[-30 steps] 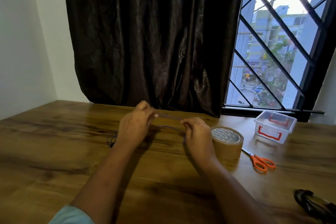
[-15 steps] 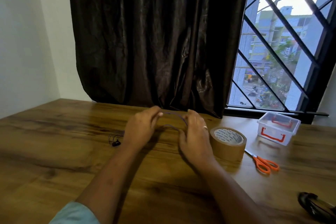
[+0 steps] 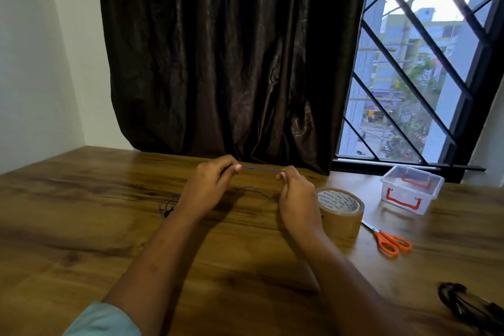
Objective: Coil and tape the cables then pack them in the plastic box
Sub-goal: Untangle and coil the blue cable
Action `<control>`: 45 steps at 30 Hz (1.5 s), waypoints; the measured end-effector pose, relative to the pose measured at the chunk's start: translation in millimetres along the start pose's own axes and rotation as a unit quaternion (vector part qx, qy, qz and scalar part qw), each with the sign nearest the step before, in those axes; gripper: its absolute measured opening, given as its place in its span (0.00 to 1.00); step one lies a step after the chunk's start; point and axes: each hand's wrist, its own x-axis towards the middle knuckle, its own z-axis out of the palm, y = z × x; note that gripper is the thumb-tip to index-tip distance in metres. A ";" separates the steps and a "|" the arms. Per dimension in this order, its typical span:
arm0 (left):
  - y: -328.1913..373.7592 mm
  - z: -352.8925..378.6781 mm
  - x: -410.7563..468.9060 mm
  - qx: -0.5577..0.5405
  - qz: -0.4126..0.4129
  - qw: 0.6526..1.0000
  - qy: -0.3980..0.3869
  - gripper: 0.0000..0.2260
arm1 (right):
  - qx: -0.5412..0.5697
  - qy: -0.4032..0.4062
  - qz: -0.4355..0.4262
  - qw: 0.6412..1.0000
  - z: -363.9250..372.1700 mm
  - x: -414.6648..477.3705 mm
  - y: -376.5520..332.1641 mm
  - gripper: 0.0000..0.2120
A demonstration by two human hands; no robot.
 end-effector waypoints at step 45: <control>54.4 -7.8 -2.0 -0.624 -0.211 0.696 -0.286 0.18 | -0.179 -0.100 -0.013 0.979 0.5 -11.1 -9.2 0.12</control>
